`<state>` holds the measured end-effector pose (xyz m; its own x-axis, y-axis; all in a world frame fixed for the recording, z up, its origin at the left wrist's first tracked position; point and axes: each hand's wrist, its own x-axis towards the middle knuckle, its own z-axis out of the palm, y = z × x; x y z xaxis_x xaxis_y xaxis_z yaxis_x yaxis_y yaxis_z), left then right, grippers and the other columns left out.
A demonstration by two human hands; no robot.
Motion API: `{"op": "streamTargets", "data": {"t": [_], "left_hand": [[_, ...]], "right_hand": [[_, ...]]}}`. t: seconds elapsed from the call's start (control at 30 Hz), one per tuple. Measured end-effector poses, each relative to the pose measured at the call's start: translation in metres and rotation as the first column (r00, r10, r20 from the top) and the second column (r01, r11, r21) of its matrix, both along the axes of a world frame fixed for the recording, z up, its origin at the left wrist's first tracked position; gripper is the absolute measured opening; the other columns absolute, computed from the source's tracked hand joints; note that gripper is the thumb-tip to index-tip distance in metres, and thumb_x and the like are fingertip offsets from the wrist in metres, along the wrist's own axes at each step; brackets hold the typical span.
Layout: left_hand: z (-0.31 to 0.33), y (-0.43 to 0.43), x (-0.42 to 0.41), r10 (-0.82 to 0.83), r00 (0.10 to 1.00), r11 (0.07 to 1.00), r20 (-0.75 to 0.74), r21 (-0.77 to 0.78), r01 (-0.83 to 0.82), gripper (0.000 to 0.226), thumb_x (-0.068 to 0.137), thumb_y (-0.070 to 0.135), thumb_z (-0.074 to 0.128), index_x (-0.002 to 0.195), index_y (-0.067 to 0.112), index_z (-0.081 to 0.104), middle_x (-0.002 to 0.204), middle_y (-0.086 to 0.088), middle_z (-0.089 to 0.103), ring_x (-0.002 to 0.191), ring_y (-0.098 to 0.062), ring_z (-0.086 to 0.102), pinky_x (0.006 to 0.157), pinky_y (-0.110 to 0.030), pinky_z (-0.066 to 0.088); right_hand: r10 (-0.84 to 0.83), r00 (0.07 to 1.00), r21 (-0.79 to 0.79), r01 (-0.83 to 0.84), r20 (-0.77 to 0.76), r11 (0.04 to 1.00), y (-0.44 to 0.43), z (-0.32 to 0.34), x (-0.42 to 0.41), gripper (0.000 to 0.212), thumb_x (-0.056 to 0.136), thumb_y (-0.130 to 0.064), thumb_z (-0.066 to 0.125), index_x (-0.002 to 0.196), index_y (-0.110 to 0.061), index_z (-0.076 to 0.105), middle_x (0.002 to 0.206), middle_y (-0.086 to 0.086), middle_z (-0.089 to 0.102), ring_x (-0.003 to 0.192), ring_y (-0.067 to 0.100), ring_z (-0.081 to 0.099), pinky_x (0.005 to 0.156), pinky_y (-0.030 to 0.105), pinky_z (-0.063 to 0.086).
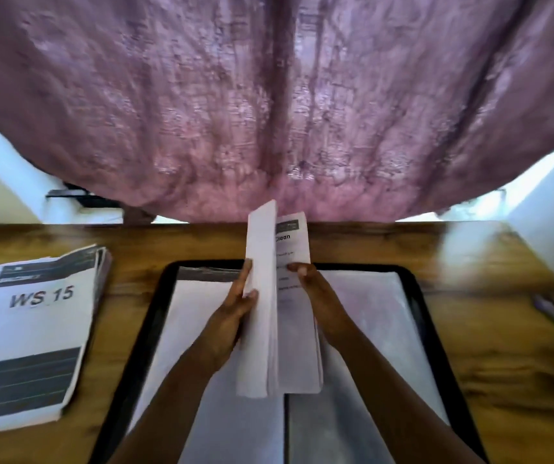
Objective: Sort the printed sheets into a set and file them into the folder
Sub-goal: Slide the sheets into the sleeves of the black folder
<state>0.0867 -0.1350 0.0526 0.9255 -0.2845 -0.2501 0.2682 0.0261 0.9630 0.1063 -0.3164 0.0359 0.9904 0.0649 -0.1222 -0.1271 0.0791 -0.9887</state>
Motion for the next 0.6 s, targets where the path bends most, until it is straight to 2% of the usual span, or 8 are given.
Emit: {"op": "streamTargets", "data": {"t": [0.07, 0.13, 0.27, 0.37, 0.4, 0.47, 0.53, 0.6], "left_hand": [[-0.008, -0.033, 0.002, -0.014, 0.998, 0.982, 0.065, 0.189, 0.001, 0.068, 0.078, 0.054, 0.048, 0.141, 0.055, 0.022, 0.143, 0.011, 0.035, 0.120, -0.013, 0.048, 0.108, -0.043, 0.040], [-0.014, -0.066, 0.002, -0.051, 0.989, 0.962, 0.138, 0.274, 0.012, 0.068, 0.077, 0.055, 0.045, 0.139, 0.053, 0.017, 0.140, 0.013, 0.029, 0.116, -0.003, 0.044, 0.108, -0.038, 0.036], [-0.032, -0.105, 0.003, -0.182, 0.960, 0.932, 0.215, 0.348, 0.099, 0.061, 0.091, 0.048, 0.050, 0.142, 0.048, 0.016, 0.146, 0.015, 0.018, 0.131, -0.004, 0.029, 0.108, -0.023, 0.029], [-0.036, -0.116, 0.013, -0.158, 0.952, 0.960, 0.261, 0.265, 0.086, 0.048, 0.099, 0.025, 0.048, 0.144, 0.028, 0.033, 0.147, 0.012, 0.034, 0.130, -0.005, 0.041, 0.101, -0.013, 0.037], [-0.040, -0.115, 0.022, -0.162, 0.930, 0.916, 0.330, 0.402, 0.017, 0.048, 0.099, 0.026, 0.049, 0.145, 0.023, 0.037, 0.147, 0.007, 0.039, 0.133, -0.012, 0.042, 0.105, -0.019, 0.036], [-0.052, -0.109, 0.041, -0.249, 0.866, 0.691, 0.434, 0.706, -0.155, 0.050, 0.097, 0.038, 0.044, 0.144, 0.021, 0.042, 0.146, 0.000, 0.046, 0.134, -0.022, 0.042, 0.109, -0.033, 0.033], [-0.057, -0.105, 0.055, -0.347, 0.824, 0.518, 0.448, 0.824, -0.230, 0.060, 0.092, 0.050, 0.037, 0.143, 0.019, 0.044, 0.143, -0.004, 0.049, 0.131, -0.028, 0.043, 0.108, -0.037, 0.033], [-0.060, -0.105, 0.063, -0.376, 0.821, 0.478, 0.430, 0.849, -0.225, 0.065, 0.089, 0.054, 0.040, 0.141, 0.017, 0.046, 0.141, -0.006, 0.051, 0.128, -0.029, 0.045, 0.107, -0.040, 0.034]], "right_hand": [[0.024, 0.997, 0.045, -0.021, -0.068, 0.999, -0.024, 0.001, -0.004, 0.029, 0.087, -0.048, 0.051, 0.108, -0.028, 0.056, 0.099, -0.020, 0.066, 0.090, -0.008, 0.064, 0.069, 0.008, 0.051], [0.062, 0.993, -0.024, -0.064, -0.098, 0.998, -0.045, -0.001, -0.003, 0.011, 0.092, -0.032, 0.054, 0.102, -0.029, 0.058, 0.100, -0.019, 0.064, 0.083, -0.012, 0.063, 0.069, 0.007, 0.050], [0.003, 0.996, -0.091, -0.011, -0.086, 0.996, -0.091, -0.005, -0.001, 0.016, 0.087, -0.017, 0.066, 0.102, -0.020, 0.069, 0.104, -0.001, 0.072, 0.094, 0.013, 0.069, 0.086, 0.029, 0.055], [-0.112, 0.986, -0.011, 0.111, -0.122, 0.994, -0.130, -0.006, 0.004, 0.014, 0.086, -0.007, 0.064, 0.098, -0.012, 0.070, 0.101, 0.006, 0.073, 0.094, 0.024, 0.069, 0.087, 0.036, 0.054], [-0.145, 0.981, 0.004, 0.147, -0.132, 0.989, -0.142, -0.007, 0.006, 0.014, 0.086, -0.004, 0.063, 0.096, -0.011, 0.070, 0.097, 0.005, 0.073, 0.091, 0.023, 0.068, 0.085, 0.035, 0.054], [-0.194, 0.969, 0.000, 0.196, -0.151, 0.981, -0.164, -0.008, 0.008, 0.014, 0.086, -0.002, 0.062, 0.095, -0.010, 0.069, 0.093, 0.003, 0.074, 0.086, 0.021, 0.069, 0.079, 0.033, 0.056], [-0.213, 0.957, -0.005, 0.216, -0.197, 0.976, -0.178, -0.014, 0.009, 0.019, 0.086, -0.005, 0.062, 0.104, -0.007, 0.068, 0.103, 0.006, 0.072, 0.091, 0.023, 0.068, 0.078, 0.033, 0.056], [-0.201, 0.952, -0.001, 0.207, -0.230, 0.978, -0.185, -0.020, 0.011, 0.025, 0.087, -0.008, 0.063, 0.112, -0.006, 0.065, 0.110, 0.008, 0.069, 0.096, 0.025, 0.067, 0.076, 0.031, 0.057]]}}
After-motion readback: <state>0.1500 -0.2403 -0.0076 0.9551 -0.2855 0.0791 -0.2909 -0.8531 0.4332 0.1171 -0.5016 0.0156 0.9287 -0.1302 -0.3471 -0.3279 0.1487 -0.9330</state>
